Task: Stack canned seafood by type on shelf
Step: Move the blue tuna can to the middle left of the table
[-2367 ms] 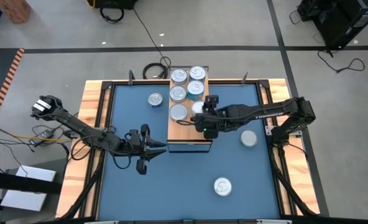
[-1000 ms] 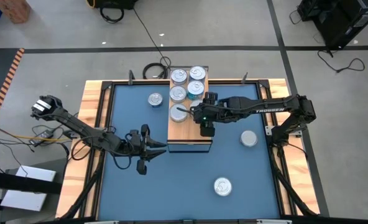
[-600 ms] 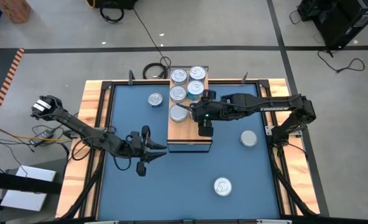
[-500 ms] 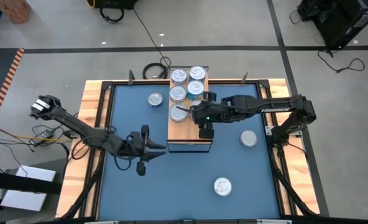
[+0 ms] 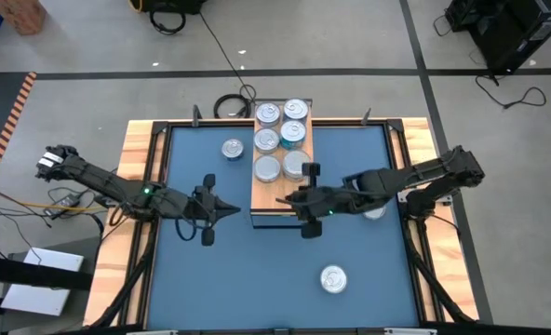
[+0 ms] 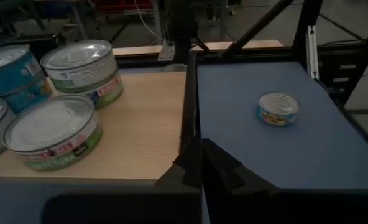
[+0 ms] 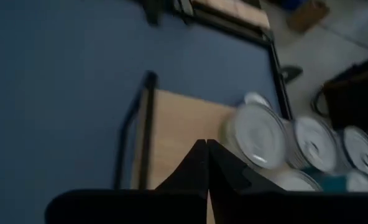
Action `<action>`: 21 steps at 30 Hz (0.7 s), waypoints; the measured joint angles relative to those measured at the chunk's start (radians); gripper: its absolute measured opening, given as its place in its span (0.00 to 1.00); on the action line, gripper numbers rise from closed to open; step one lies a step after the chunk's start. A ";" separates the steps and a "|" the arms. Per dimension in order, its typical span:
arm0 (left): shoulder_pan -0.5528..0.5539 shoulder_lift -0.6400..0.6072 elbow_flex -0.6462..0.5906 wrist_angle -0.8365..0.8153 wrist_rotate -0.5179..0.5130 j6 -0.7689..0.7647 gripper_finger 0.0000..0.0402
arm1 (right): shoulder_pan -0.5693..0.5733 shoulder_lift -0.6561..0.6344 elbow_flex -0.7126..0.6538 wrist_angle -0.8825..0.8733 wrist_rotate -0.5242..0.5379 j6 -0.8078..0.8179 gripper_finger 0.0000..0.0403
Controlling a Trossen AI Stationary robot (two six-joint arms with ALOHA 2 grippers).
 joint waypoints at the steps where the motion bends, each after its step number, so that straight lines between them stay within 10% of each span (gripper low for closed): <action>1: 0.014 -0.001 0.000 -0.003 0.009 0.009 0.01 | 0.010 -0.013 -0.025 0.040 0.000 0.004 0.01; 21: 0.256 -0.001 -0.007 -0.279 0.147 0.156 0.00 | 0.112 -0.316 -0.432 0.479 -0.034 0.047 0.00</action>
